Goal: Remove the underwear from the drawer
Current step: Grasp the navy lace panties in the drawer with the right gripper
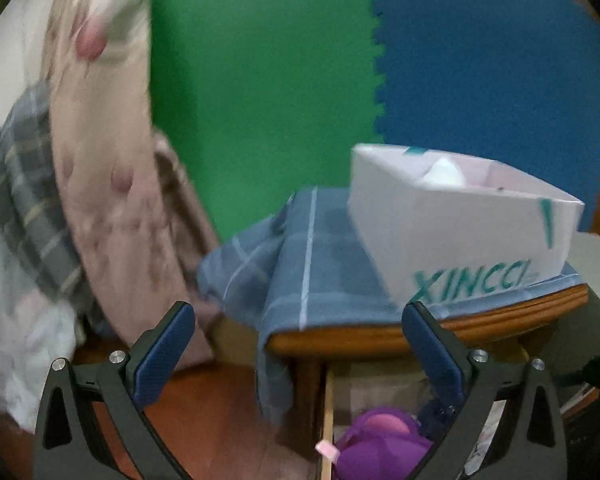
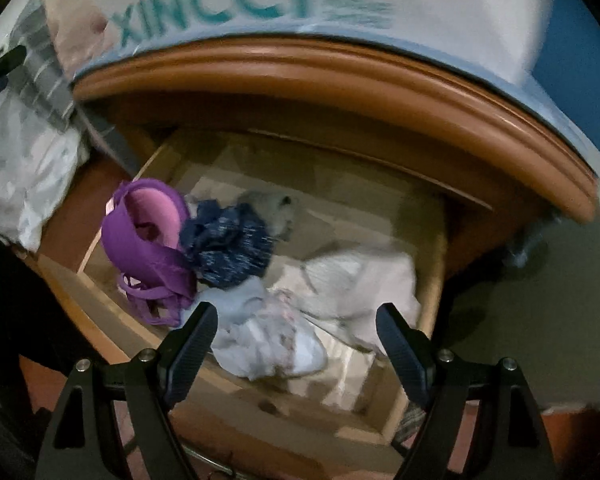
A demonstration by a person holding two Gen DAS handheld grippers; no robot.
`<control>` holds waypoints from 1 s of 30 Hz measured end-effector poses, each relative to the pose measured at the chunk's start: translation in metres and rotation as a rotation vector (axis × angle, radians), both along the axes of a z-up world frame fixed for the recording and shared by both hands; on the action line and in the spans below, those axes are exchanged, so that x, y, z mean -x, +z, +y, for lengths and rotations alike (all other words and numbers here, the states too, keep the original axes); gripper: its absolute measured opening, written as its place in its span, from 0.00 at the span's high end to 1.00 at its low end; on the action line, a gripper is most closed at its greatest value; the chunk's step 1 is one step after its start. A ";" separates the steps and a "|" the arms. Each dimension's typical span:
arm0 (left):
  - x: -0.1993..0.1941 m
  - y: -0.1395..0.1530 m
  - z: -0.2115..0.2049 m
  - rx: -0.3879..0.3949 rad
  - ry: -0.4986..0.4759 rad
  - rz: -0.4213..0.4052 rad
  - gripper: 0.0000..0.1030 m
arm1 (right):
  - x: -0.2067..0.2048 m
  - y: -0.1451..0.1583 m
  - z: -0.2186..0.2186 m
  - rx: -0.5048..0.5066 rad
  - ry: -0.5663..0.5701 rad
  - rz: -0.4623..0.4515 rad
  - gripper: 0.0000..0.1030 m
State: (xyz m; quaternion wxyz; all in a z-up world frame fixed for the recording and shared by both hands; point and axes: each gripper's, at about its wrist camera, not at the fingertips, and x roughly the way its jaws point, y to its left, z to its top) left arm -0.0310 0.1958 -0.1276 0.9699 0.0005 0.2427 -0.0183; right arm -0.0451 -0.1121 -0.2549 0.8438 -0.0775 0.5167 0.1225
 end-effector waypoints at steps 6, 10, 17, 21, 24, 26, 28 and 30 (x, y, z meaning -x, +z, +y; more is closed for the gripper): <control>-0.012 -0.006 0.035 0.212 0.057 0.050 0.01 | -0.034 -0.034 0.062 0.183 0.151 0.083 0.19; -0.013 -0.009 0.045 0.304 0.061 0.090 0.01 | -0.046 -0.057 0.096 0.281 0.310 0.133 0.19; -0.016 -0.017 0.063 0.436 0.095 0.127 0.01 | -0.065 -0.091 0.123 0.394 0.457 0.174 0.19; -0.019 -0.019 0.056 0.412 0.073 0.136 0.01 | -0.076 -0.111 0.118 0.375 0.475 0.264 0.52; -0.018 -0.018 0.049 0.362 0.064 0.124 0.01 | -0.074 -0.103 0.102 0.305 0.421 0.275 0.72; -0.017 -0.018 0.045 0.340 0.062 0.119 0.01 | -0.063 -0.087 0.089 0.274 0.392 0.232 0.72; -0.018 -0.021 0.042 0.325 0.061 0.127 0.01 | -0.050 -0.065 0.072 0.241 0.338 0.179 0.72; -0.018 -0.021 0.038 0.306 0.064 0.125 0.01 | -0.034 -0.039 0.053 0.184 0.275 0.120 0.72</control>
